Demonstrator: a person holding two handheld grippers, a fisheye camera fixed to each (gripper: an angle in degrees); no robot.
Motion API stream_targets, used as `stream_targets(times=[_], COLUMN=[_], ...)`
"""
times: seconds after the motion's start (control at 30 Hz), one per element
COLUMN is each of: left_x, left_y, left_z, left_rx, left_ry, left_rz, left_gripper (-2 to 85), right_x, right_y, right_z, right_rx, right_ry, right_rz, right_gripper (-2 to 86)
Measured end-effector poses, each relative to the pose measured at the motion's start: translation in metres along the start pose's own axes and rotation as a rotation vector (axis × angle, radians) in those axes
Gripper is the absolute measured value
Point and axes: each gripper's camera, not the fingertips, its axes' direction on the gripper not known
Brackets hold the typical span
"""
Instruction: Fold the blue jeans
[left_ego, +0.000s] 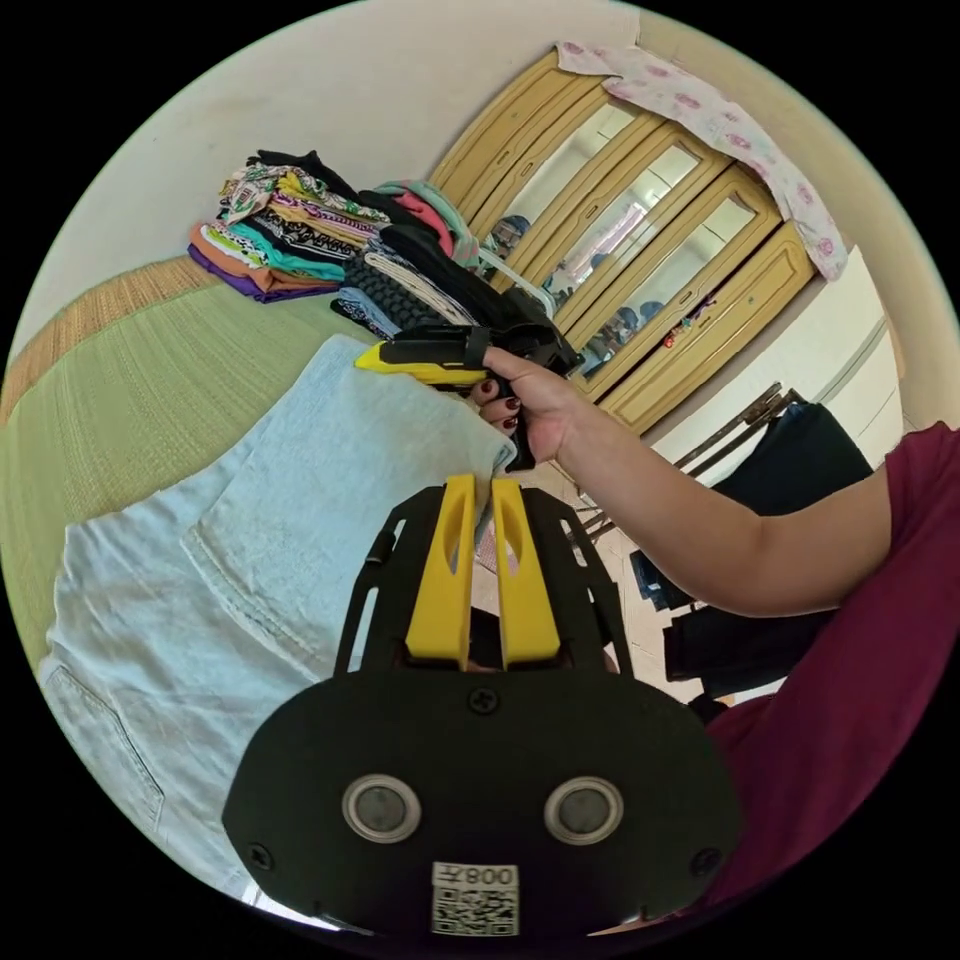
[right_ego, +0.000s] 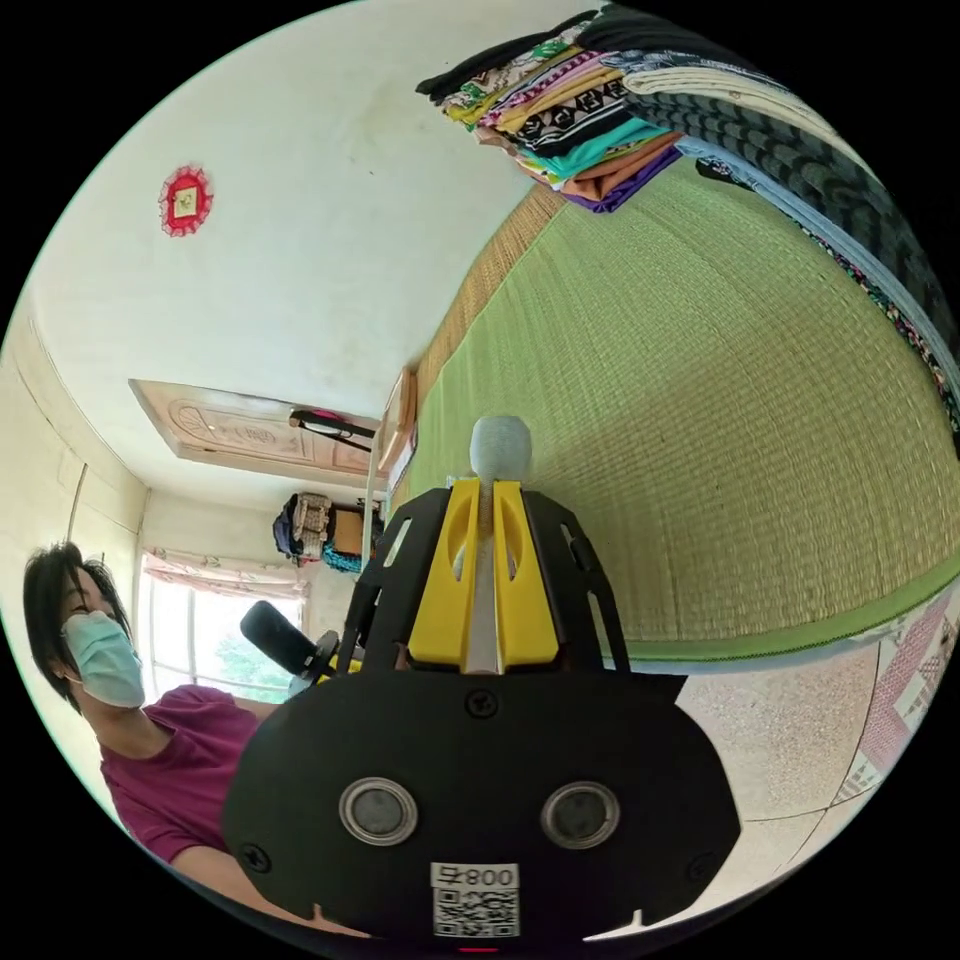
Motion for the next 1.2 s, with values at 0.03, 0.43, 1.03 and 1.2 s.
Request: stream_targets(times=[0.03, 0.43, 1.03, 1.2], left_x=[-0.004, -0.059, -0.165, -0.189], left_y=[0.012, 0.173, 0.469, 0.526], left_z=[-0.022, -0.249, -0.485, -0.516], left_rx=[0.025, 0.265, 0.601, 0.622], left_ry=[0.002, -0.042, -0.177, -0.189], left_rz=[-0.01, -0.204, -0.673, -0.773], left_gripper=[2.4, 2.5, 2.4, 2.4], right_x=[-0.01, -0.222, -0.417, -0.456], right_y=[-0.001, -0.019, -0.059, -0.067], right_z=[0.001, 0.084, 0.289, 0.329], right_rx=[0.0, -0.091, -0.422, -0.493], right_ry=[-0.009, -0.036, 0.026, 0.101], right_rz=[-0.009, -0.207, -0.332, -0.391], right_gripper=[1.9, 2.1, 2.4, 2.5])
